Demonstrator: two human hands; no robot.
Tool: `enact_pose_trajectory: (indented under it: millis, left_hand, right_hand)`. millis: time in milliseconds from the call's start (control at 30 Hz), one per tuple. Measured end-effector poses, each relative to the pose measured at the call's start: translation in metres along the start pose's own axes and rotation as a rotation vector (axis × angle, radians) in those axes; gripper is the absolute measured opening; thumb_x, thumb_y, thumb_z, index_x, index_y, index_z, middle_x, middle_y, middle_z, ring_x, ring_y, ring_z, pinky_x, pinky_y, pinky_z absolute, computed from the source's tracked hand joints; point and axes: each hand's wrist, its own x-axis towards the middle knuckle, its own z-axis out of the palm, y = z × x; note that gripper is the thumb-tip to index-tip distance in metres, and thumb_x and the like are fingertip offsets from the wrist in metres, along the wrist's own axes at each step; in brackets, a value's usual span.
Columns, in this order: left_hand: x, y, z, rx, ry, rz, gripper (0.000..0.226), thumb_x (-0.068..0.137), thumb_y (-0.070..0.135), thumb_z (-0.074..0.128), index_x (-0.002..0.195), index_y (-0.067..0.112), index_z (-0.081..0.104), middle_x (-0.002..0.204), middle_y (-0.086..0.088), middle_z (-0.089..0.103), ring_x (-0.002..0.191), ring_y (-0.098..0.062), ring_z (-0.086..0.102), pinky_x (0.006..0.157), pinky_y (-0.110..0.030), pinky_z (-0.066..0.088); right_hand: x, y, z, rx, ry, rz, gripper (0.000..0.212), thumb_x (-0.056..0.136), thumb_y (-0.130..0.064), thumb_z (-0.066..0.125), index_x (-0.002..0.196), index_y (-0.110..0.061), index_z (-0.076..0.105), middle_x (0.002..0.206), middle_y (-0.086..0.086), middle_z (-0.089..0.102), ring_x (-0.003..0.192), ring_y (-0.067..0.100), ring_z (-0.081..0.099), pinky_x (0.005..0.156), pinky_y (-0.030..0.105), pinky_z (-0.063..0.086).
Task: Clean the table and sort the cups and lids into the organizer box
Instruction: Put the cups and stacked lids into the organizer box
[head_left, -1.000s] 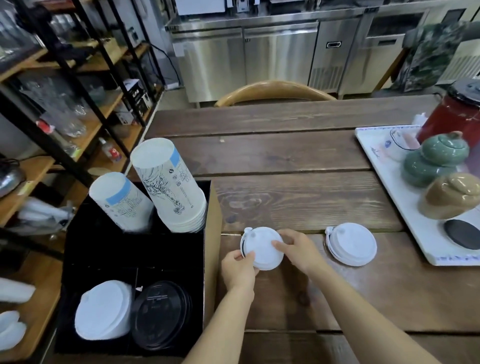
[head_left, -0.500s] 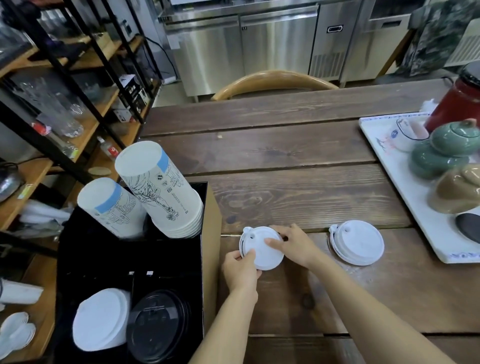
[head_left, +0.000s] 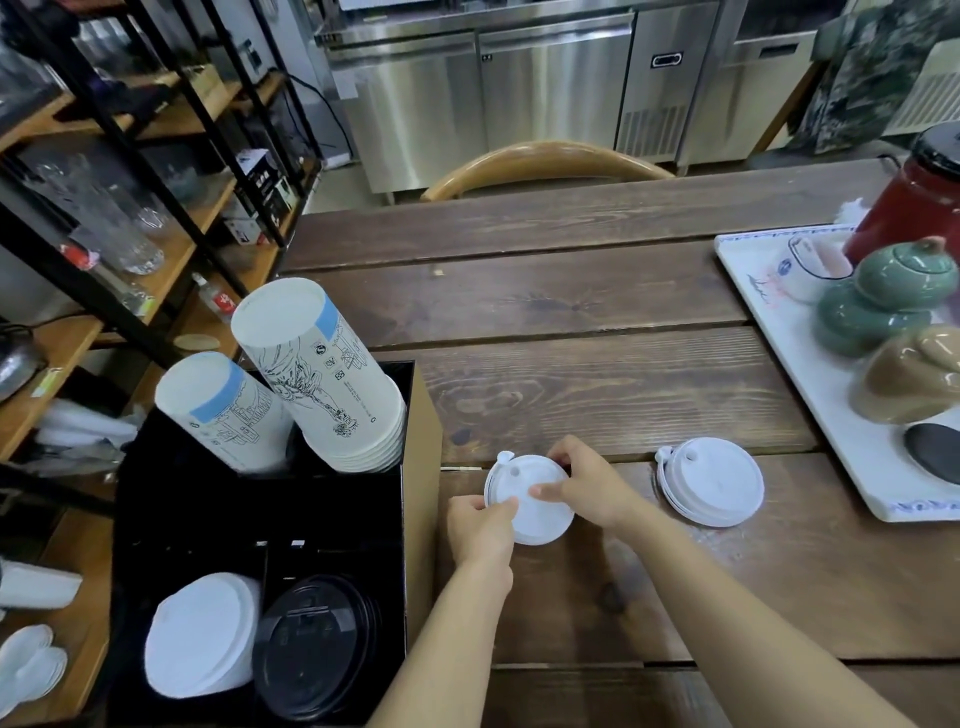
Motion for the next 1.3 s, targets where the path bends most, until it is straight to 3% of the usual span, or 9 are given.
enact_pose_trajectory:
  millis: [133,267,367,700,833,933,1033,1167,1300]
  left_hand:
    - [-0.010,0.003,0.003,-0.035,-0.043,0.059,0.023,0.081,0.003,0.065,0.098,0.010,0.052,0.088,-0.002,0.055,0.079,-0.015,0.053,0.060,-0.024,0.044]
    - [-0.016,0.005,0.007,-0.056,-0.131,0.124,0.020,0.081,0.007,0.068,0.088,0.018,0.052,0.094,-0.003,0.058,0.090,-0.020,0.058,0.086,-0.043,0.054]
    - [-0.022,0.007,0.011,-0.057,-0.181,0.161,0.021,0.083,0.012,0.068,0.086,0.021,0.050,0.096,-0.002,0.059,0.096,-0.023,0.059,0.091,-0.049,0.053]
    - [-0.050,0.021,0.048,-0.018,-0.302,0.295,0.026,0.081,0.015,0.071,0.100,0.019,0.054,0.091,0.004,0.062,0.085,-0.009,0.059,0.078,-0.031,0.053]
    - [-0.066,0.028,0.077,-0.004,-0.348,0.285,0.025,0.082,0.015,0.070,0.101,0.015,0.054,0.095,-0.001,0.062,0.086,-0.012,0.059,0.080,-0.034,0.054]
    - [-0.074,0.031,0.097,0.028,-0.383,0.224,0.031,0.082,0.017,0.070,0.107,0.011,0.052,0.101,-0.006,0.061,0.095,-0.021,0.061,0.090,-0.042,0.054]
    - [-0.079,0.032,0.115,0.052,-0.462,0.108,0.035,0.083,0.013,0.069,0.113,0.005,0.055,0.107,-0.011,0.063,0.099,-0.027,0.062,0.086,-0.042,0.056]
    - [-0.083,0.025,0.126,0.061,-0.454,0.009,0.019,0.083,0.007,0.068,0.098,0.008,0.057,0.084,-0.002,0.059,0.077,-0.018,0.058,0.063,-0.028,0.053]
    - [-0.080,0.019,0.130,0.029,-0.473,-0.128,0.014,0.084,-0.004,0.062,0.094,0.004,0.057,0.087,-0.007,0.060,0.077,-0.019,0.057,0.078,-0.038,0.053]
  right_hand:
    - [-0.008,0.004,-0.004,0.195,0.026,-0.032,0.033,0.075,-0.010,0.073,0.098,-0.019,0.051,0.102,0.003,0.057,0.093,0.022,0.056,0.071,0.028,0.047]
    - [-0.019,0.009,-0.009,0.439,0.024,-0.005,0.036,0.075,-0.003,0.071,0.103,-0.021,0.057,0.111,0.005,0.060,0.102,0.024,0.059,0.078,0.030,0.050]
    - [-0.026,0.010,-0.015,0.597,0.005,-0.007,0.034,0.074,-0.001,0.069,0.102,-0.018,0.060,0.106,0.004,0.063,0.098,0.024,0.060,0.080,0.034,0.050]
    - [-0.053,0.021,-0.056,0.797,0.193,-0.017,0.045,0.061,-0.019,0.074,0.103,-0.011,0.060,0.111,0.015,0.064,0.099,0.029,0.061,0.080,0.037,0.050]
    - [-0.070,0.022,-0.084,0.729,0.305,-0.048,0.033,0.081,-0.013,0.068,0.111,-0.006,0.058,0.102,0.008,0.064,0.087,0.020,0.062,0.067,0.028,0.049]
    - [-0.076,0.029,-0.105,0.595,0.399,-0.063,0.028,0.082,-0.021,0.067,0.108,-0.010,0.062,0.101,0.004,0.066,0.086,0.015,0.061,0.066,0.025,0.046]
    - [-0.077,0.037,-0.126,0.524,0.447,-0.018,0.017,0.083,-0.023,0.066,0.096,-0.013,0.063,0.089,-0.001,0.063,0.078,0.011,0.058,0.063,0.023,0.041]
    - [-0.070,0.048,-0.145,0.439,0.343,0.059,0.023,0.083,-0.028,0.066,0.092,-0.008,0.061,0.087,0.002,0.061,0.079,0.016,0.058,0.063,0.025,0.041]
    - [-0.063,0.060,-0.142,0.378,0.247,0.094,0.027,0.084,-0.026,0.064,0.102,-0.006,0.062,0.092,0.003,0.064,0.083,0.016,0.061,0.069,0.027,0.045]
